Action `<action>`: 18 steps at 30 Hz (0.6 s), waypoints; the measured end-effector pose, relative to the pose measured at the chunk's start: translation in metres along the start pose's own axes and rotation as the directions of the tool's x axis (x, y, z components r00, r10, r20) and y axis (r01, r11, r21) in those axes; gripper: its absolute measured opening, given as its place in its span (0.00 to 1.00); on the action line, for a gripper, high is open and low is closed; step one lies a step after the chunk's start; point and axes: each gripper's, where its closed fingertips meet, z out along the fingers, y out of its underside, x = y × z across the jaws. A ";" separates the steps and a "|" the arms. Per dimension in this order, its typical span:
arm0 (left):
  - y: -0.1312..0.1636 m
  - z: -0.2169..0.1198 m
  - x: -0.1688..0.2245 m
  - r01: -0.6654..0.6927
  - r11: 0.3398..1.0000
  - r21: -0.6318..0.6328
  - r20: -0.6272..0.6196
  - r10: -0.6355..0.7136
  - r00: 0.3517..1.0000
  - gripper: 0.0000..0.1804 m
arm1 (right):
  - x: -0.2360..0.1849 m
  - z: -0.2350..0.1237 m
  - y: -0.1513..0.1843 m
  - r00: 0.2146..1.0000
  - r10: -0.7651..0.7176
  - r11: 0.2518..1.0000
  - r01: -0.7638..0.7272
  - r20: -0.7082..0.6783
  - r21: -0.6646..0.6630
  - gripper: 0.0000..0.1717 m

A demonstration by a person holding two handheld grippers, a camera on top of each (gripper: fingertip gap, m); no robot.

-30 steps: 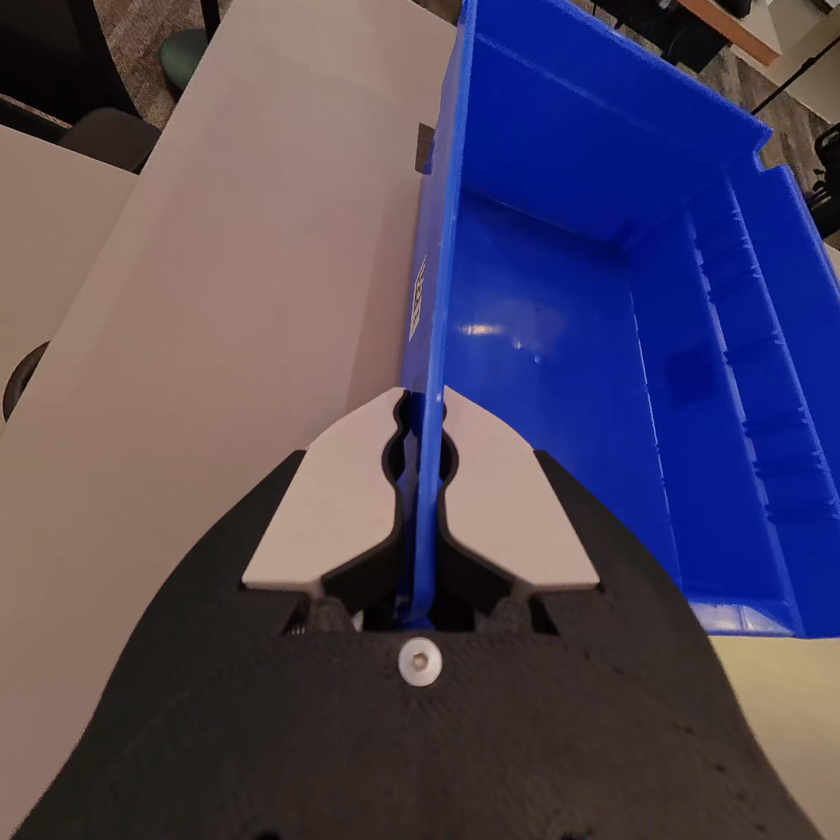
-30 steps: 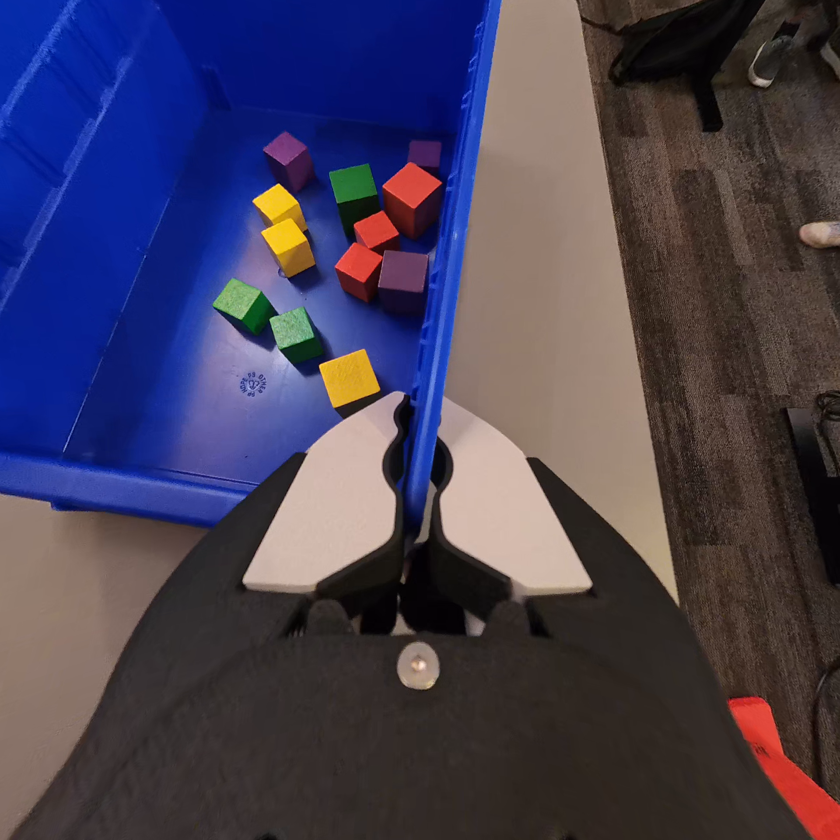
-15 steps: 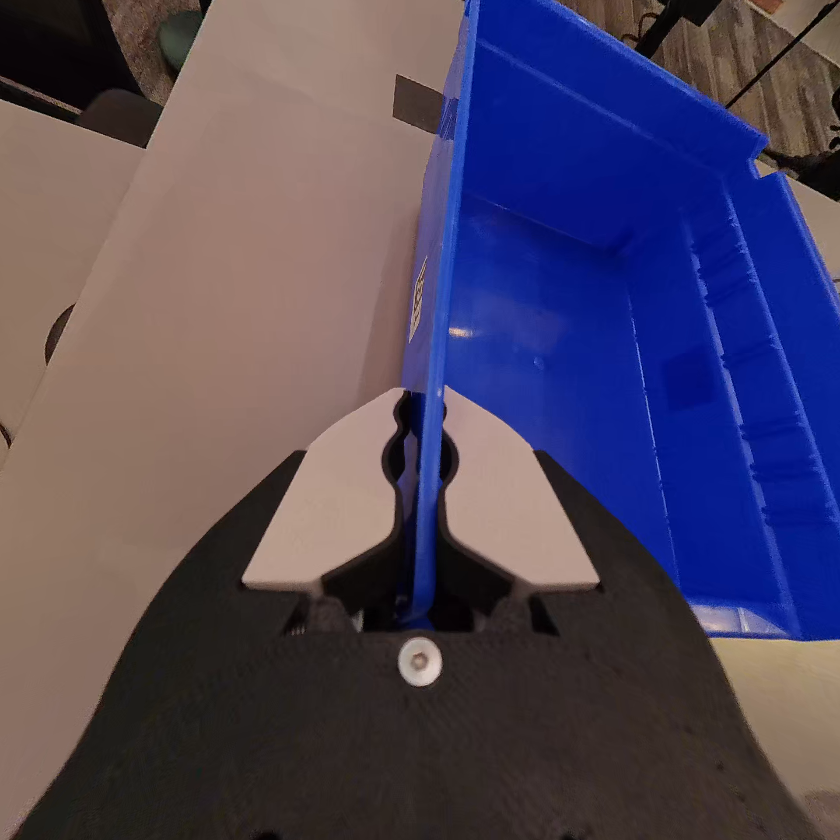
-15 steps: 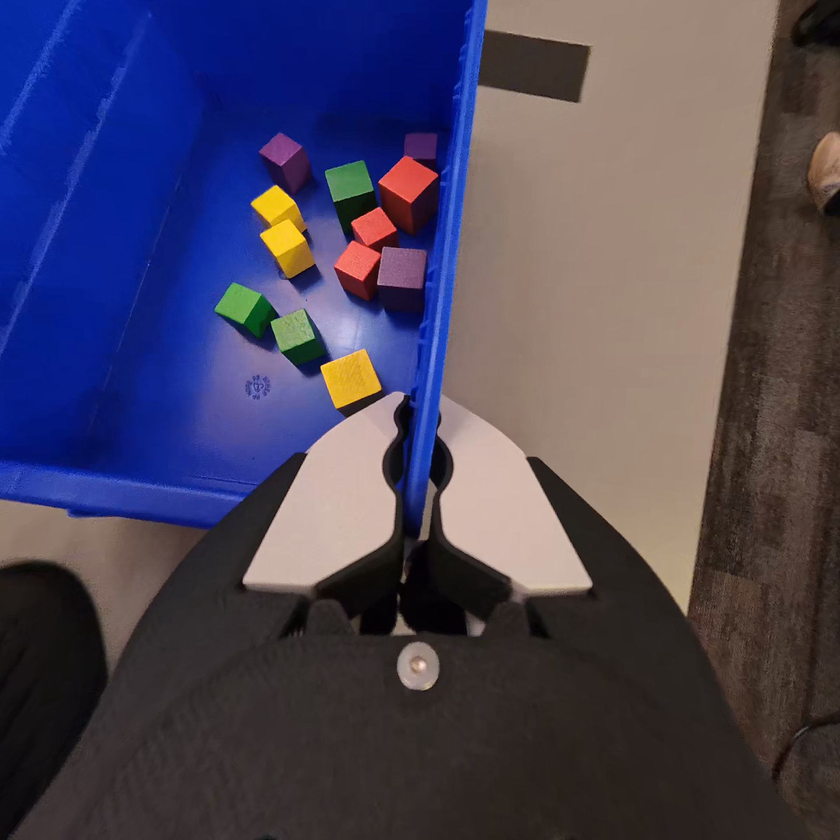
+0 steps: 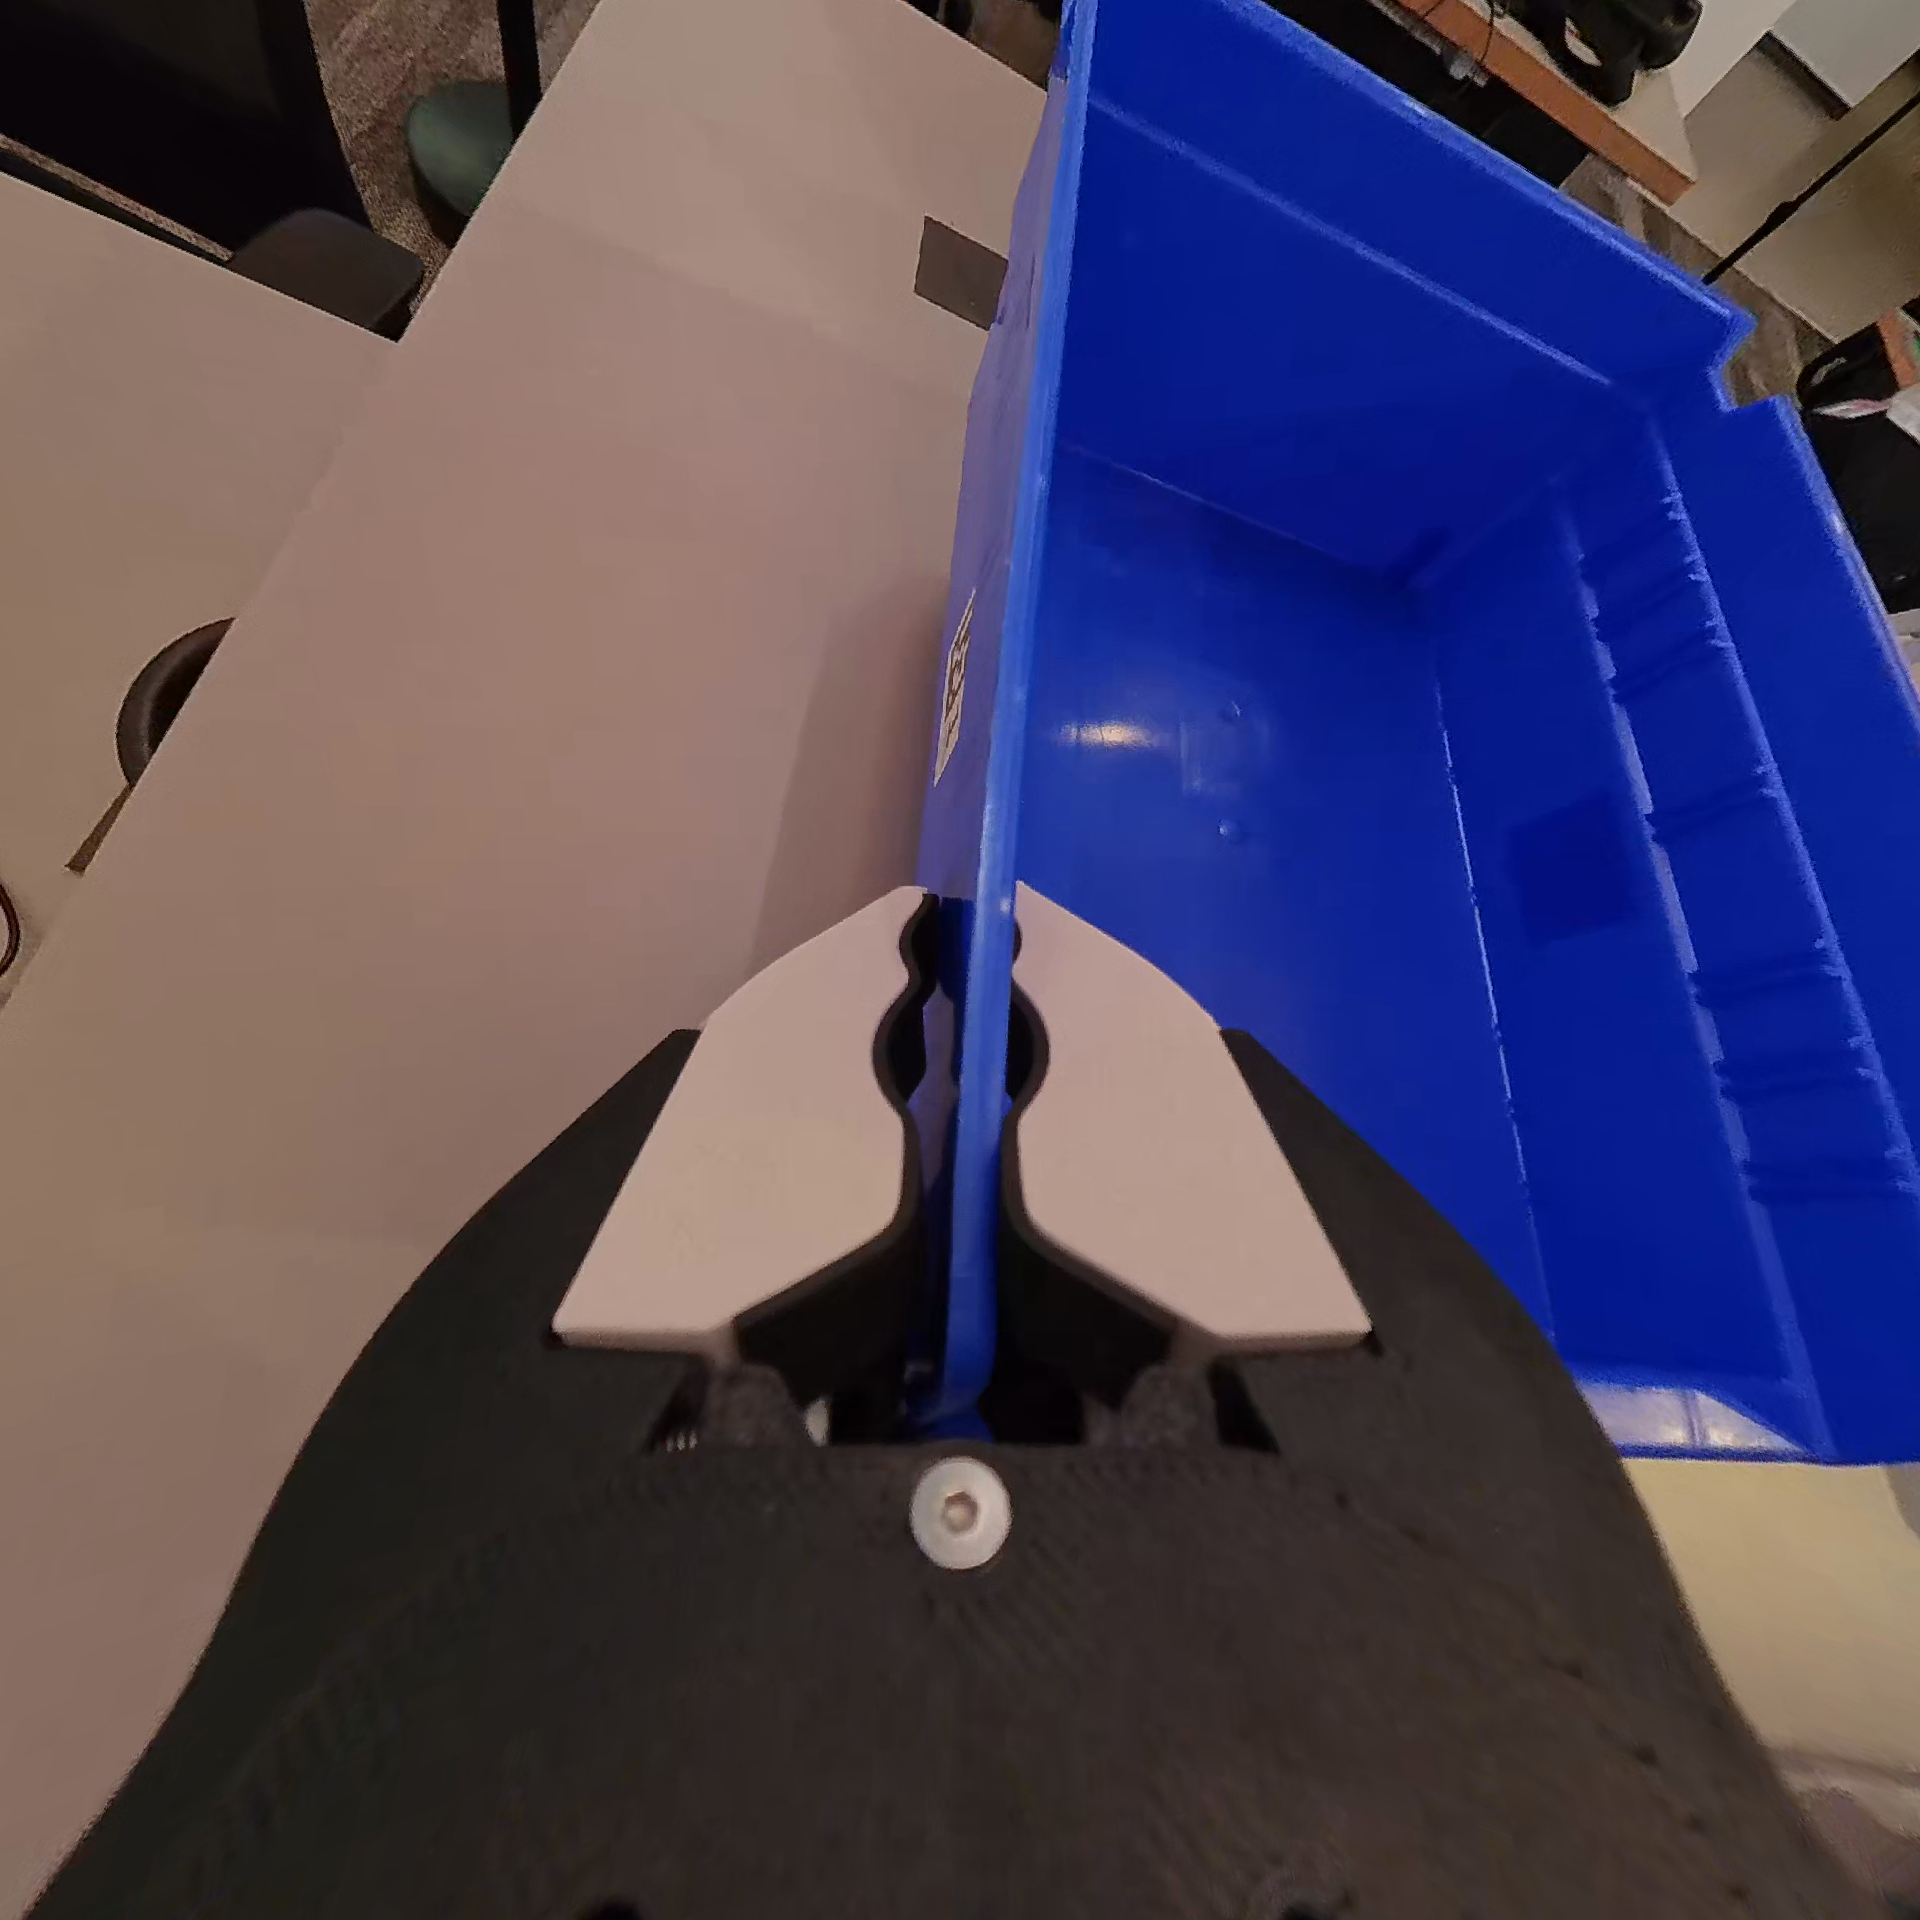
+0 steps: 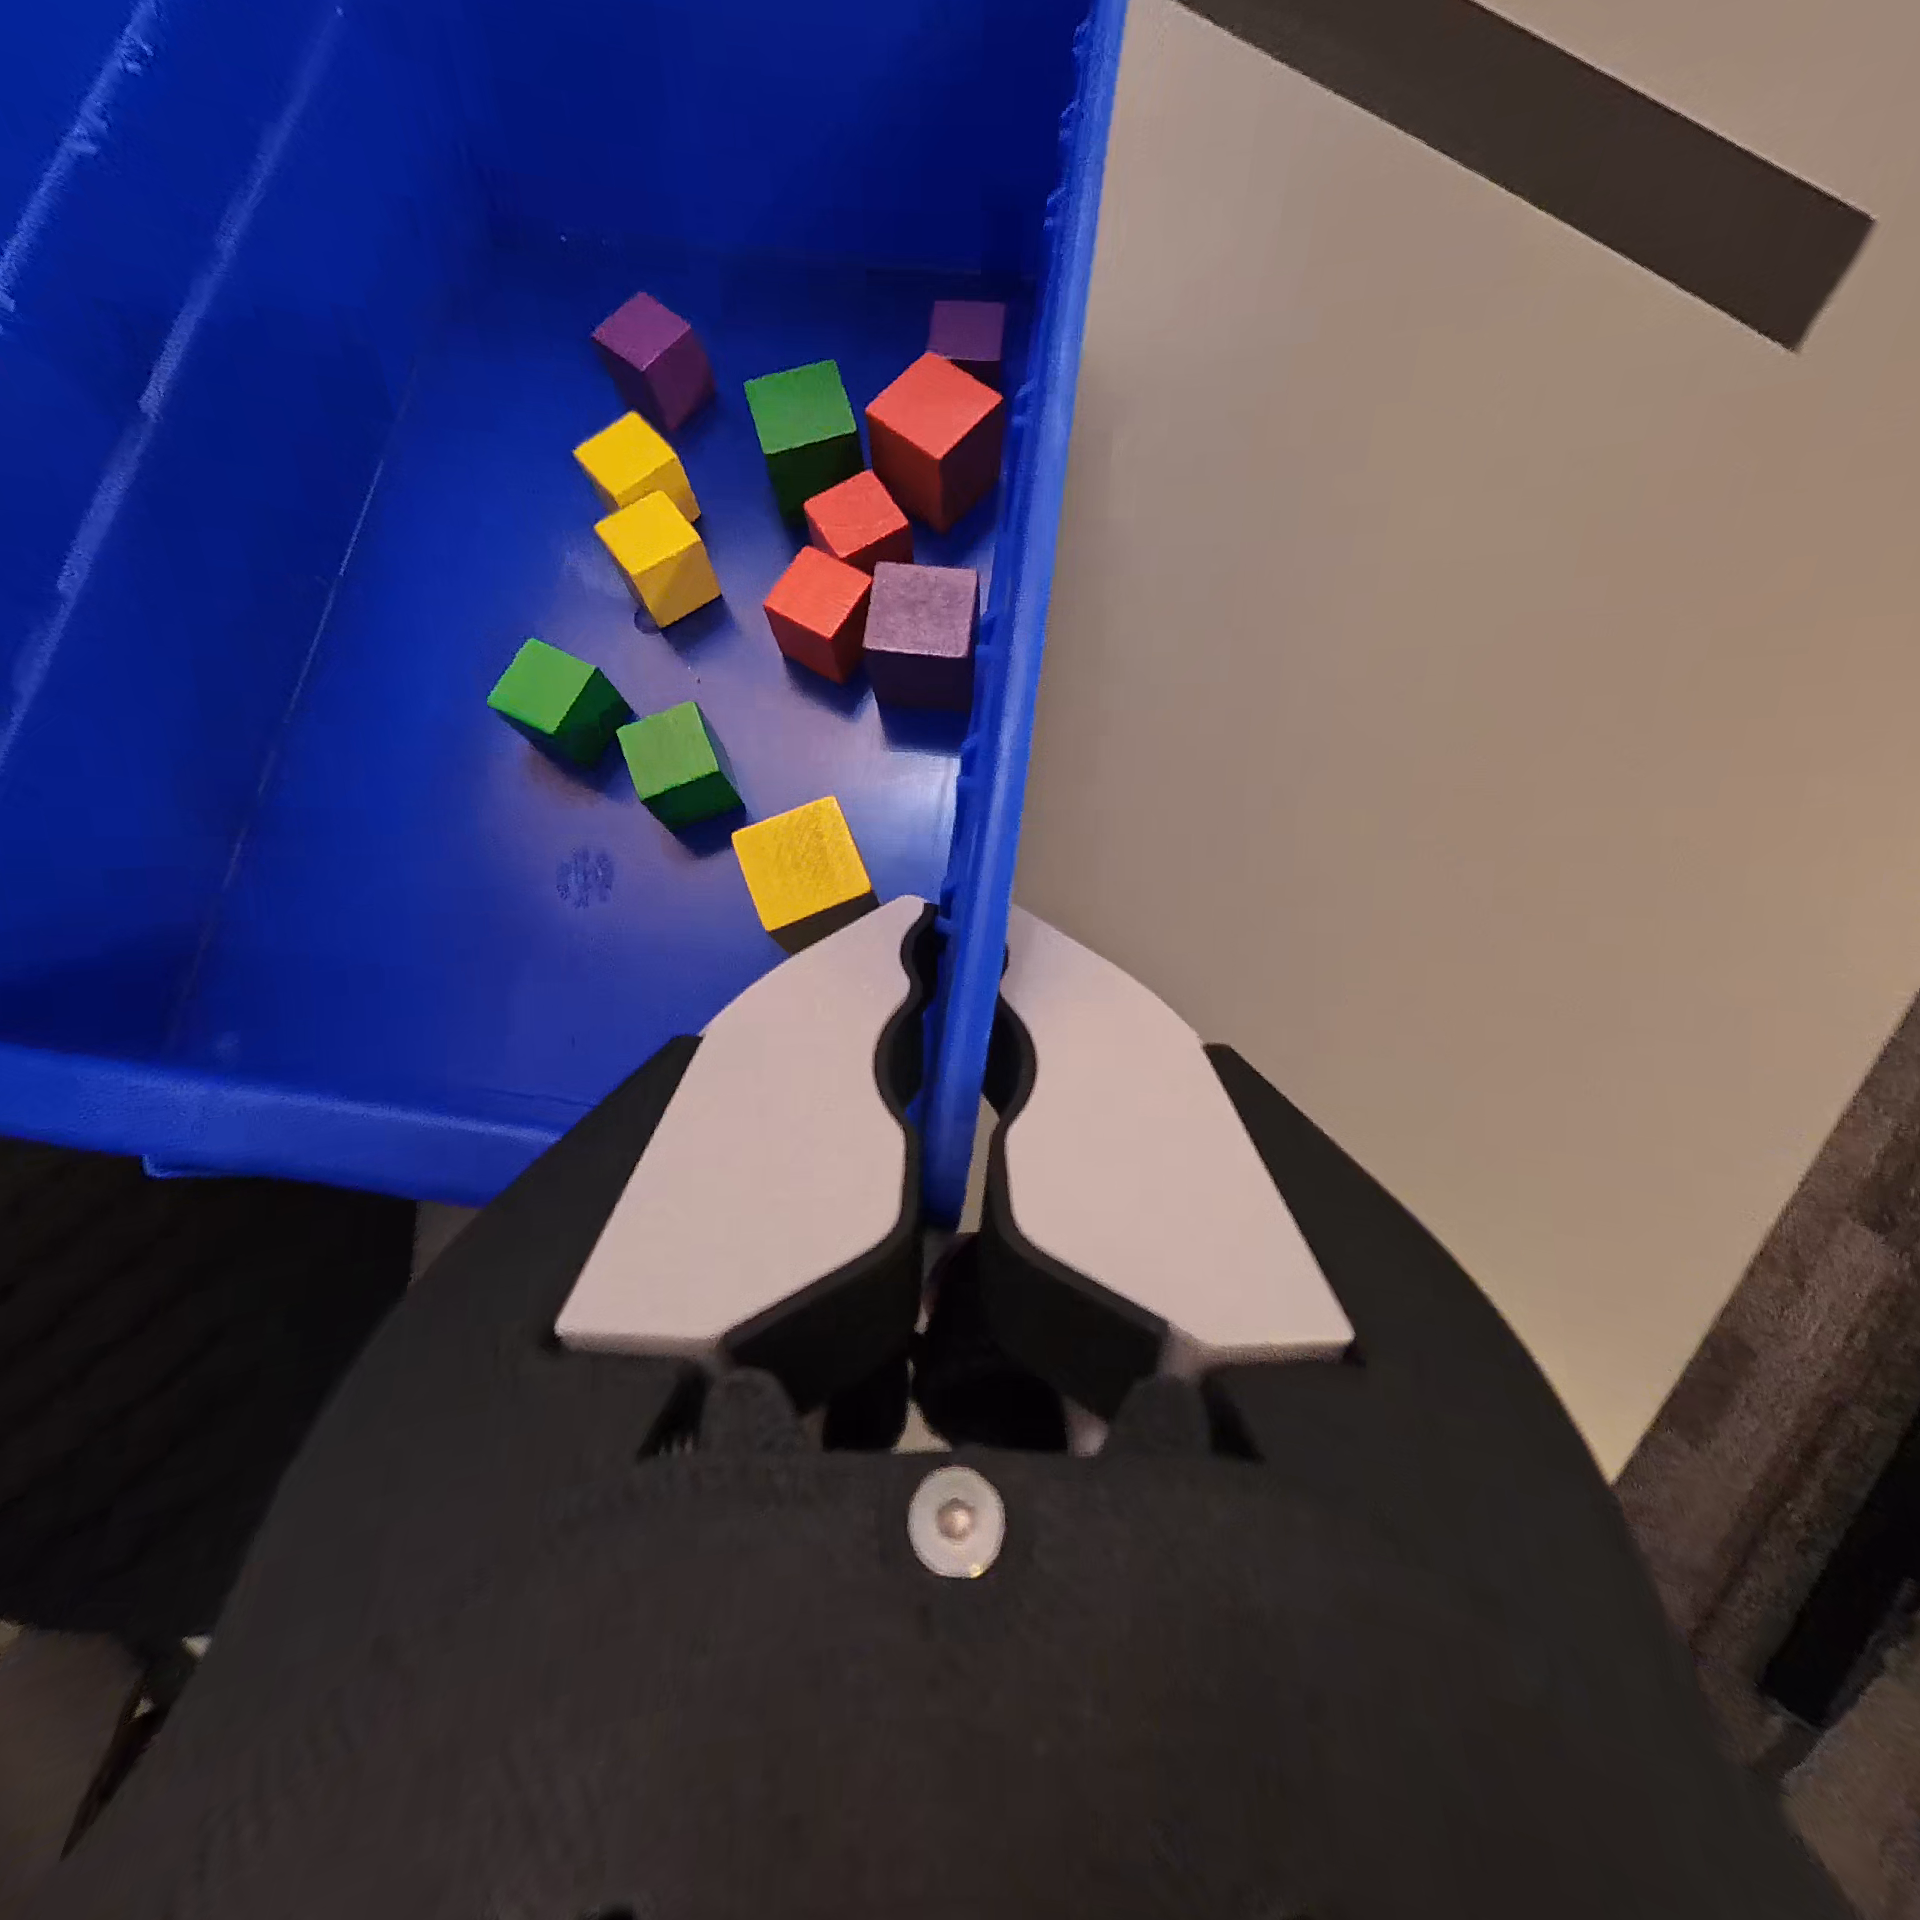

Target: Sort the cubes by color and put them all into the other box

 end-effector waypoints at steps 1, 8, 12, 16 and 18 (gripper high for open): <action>0.000 -0.002 0.000 0.000 1.000 0.002 0.002 0.000 1.000 0.04 | -0.005 0.001 -0.001 1.000 -0.017 1.000 0.017 0.015 -0.003 0.04; 0.005 -0.013 0.003 0.008 1.000 0.019 -0.017 -0.008 1.000 0.04 | -0.037 0.011 -0.008 0.985 -0.125 0.992 0.125 0.115 0.002 0.04; 0.008 -0.018 0.003 0.019 0.999 0.028 -0.022 -0.018 1.000 0.04 | -0.059 0.019 -0.013 0.967 -0.188 0.982 0.188 0.171 0.018 0.04; 0.009 -0.024 0.003 0.012 0.999 0.039 -0.025 -0.011 1.000 0.04 | -0.083 0.030 -0.020 0.941 -0.248 0.969 0.245 0.229 0.040 0.04; 0.010 -0.026 0.003 0.008 0.999 0.044 -0.027 -0.007 1.000 0.04 | -0.098 0.038 -0.025 0.924 -0.284 0.959 0.279 0.254 0.058 0.04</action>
